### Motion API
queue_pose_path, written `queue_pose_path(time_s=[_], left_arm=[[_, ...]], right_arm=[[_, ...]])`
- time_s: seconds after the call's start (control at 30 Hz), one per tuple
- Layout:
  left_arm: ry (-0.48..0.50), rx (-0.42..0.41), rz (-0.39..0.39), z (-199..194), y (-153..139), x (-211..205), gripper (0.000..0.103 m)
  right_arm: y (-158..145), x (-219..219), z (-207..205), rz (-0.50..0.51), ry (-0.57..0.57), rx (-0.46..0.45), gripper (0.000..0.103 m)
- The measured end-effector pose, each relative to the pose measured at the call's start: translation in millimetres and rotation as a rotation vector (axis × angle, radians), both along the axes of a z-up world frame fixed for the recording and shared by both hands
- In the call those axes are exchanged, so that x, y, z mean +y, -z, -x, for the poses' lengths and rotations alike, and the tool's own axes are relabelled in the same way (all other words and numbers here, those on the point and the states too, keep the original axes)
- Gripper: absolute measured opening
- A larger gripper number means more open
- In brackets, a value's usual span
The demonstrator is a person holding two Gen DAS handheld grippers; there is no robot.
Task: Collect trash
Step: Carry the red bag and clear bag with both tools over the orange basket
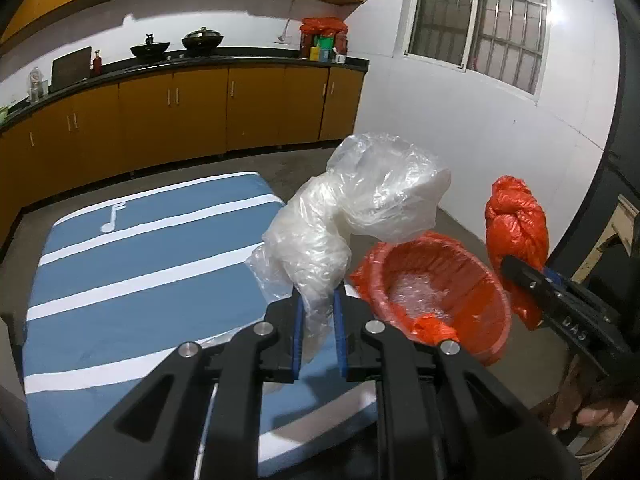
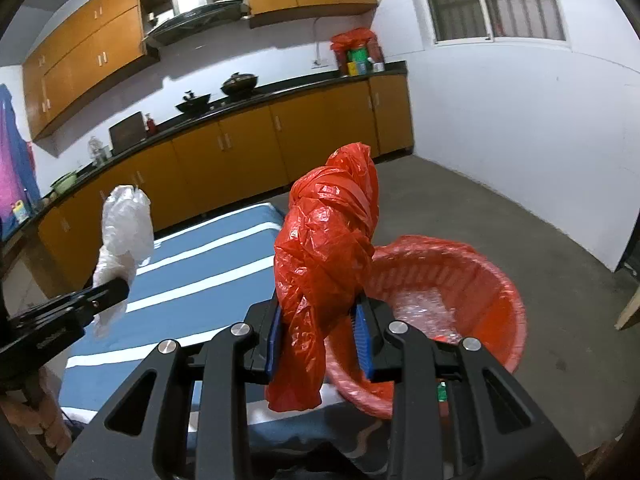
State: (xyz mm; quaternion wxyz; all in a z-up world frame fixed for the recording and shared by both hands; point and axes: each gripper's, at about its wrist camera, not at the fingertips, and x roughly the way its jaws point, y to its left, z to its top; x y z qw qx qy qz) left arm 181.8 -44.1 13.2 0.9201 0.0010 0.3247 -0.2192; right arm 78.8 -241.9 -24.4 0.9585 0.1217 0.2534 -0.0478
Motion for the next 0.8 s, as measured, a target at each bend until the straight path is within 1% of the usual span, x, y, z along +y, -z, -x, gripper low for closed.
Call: queue_pose_path(time_s=[0.13, 0.37, 0.6, 0.8], left_arm=[[0.03, 0.002, 0.009, 5.8, 0.2, -17.8, 0.014], [0.098, 0.029, 0.037, 12.3, 3.6, -46.5, 0.014], [0.166, 0.07, 0.083, 1.7, 11.8, -73.0, 0.014], [0.21, 0.1, 0.101, -7.5, 22.4, -95.6, 0.014]], right_arm=[[1.6, -8.6, 5.7, 0.018, 0.029, -0.004, 0.031], [4.9, -24.3, 13.0, 0.004, 0.069, -0.002, 0.031], [8.6, -44.4, 15.6, -0.026, 0.104, -0.003, 0.031], [16.1, -58.0, 16.4, -0.049, 0.129, 0.01, 0.031]])
